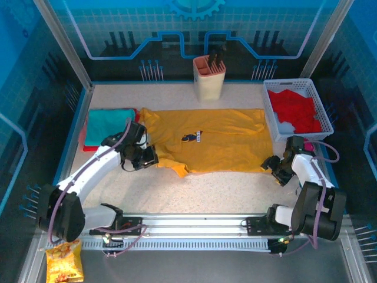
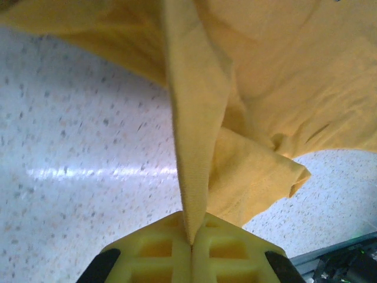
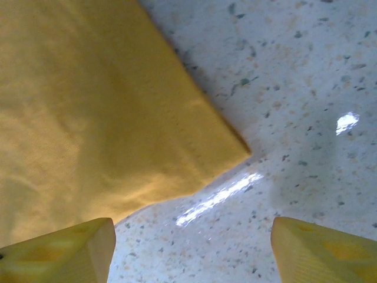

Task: Fold and stack the t-shirts

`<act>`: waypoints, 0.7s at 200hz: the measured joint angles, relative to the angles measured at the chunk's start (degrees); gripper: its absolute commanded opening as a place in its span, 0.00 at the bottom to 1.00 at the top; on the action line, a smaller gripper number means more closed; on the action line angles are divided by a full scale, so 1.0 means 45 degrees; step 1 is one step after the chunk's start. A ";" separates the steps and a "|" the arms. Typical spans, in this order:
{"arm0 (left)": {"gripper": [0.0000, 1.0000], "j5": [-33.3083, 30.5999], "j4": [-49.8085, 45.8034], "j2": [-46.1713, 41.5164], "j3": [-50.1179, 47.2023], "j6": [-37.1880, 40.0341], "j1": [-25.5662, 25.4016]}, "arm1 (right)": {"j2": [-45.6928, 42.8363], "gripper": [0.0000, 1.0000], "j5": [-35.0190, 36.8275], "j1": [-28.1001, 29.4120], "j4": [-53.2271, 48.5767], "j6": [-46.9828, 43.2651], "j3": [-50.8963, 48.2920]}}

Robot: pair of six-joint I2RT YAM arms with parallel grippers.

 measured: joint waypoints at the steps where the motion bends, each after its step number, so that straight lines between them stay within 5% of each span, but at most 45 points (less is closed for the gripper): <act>1: 0.00 0.0005 -0.0015 -0.0029 -0.0019 -0.0019 0.0000 | 0.0015 0.70 0.0000 -0.0019 0.0034 0.0005 -0.0010; 88: 0.00 0.0083 -0.1617 -0.2701 -0.0996 -0.1190 0.0000 | 0.0942 0.52 0.0058 -0.0481 0.1540 0.0695 -0.0126; 140: 0.00 0.0083 -0.2132 -0.3575 -0.1326 -0.1603 0.0000 | 0.1103 0.51 0.0131 -0.0544 0.1452 0.0704 -0.0083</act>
